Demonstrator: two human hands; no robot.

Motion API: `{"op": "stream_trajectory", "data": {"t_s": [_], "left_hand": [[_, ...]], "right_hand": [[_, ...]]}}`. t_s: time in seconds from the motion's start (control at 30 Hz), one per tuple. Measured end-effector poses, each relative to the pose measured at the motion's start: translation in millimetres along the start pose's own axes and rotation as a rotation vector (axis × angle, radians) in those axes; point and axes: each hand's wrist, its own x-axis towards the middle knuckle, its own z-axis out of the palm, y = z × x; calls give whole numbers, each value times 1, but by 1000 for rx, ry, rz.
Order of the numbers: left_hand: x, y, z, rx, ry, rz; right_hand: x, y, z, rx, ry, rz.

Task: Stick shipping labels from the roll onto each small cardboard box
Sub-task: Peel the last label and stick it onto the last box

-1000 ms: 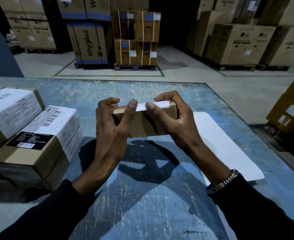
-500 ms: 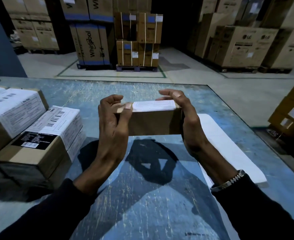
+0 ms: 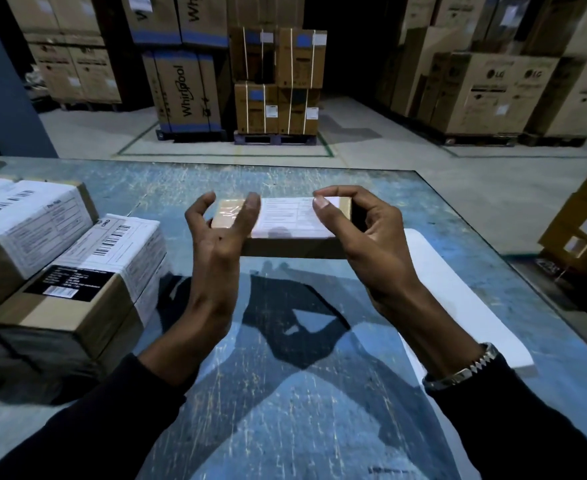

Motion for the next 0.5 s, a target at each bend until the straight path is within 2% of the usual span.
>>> {"op": "stream_trajectory", "data": {"t_s": [0.07, 0.17, 0.3, 0.43, 0.5], "left_hand": [[-1, -2, 2, -35, -17, -101], [0, 1, 1, -48, -12, -86], [4, 1, 0, -18, 48, 26], [4, -6, -3, 38, 44, 93], [6, -7, -3, 24, 27, 90]], "right_hand": [[-3, 0, 3, -52, 4, -83], [-6, 2, 6, -63, -15, -114], [-4, -4, 7, 142, -103, 133], [-3, 8, 5, -90, -181, 137], [-2, 10, 4, -122, -208, 179]]}}
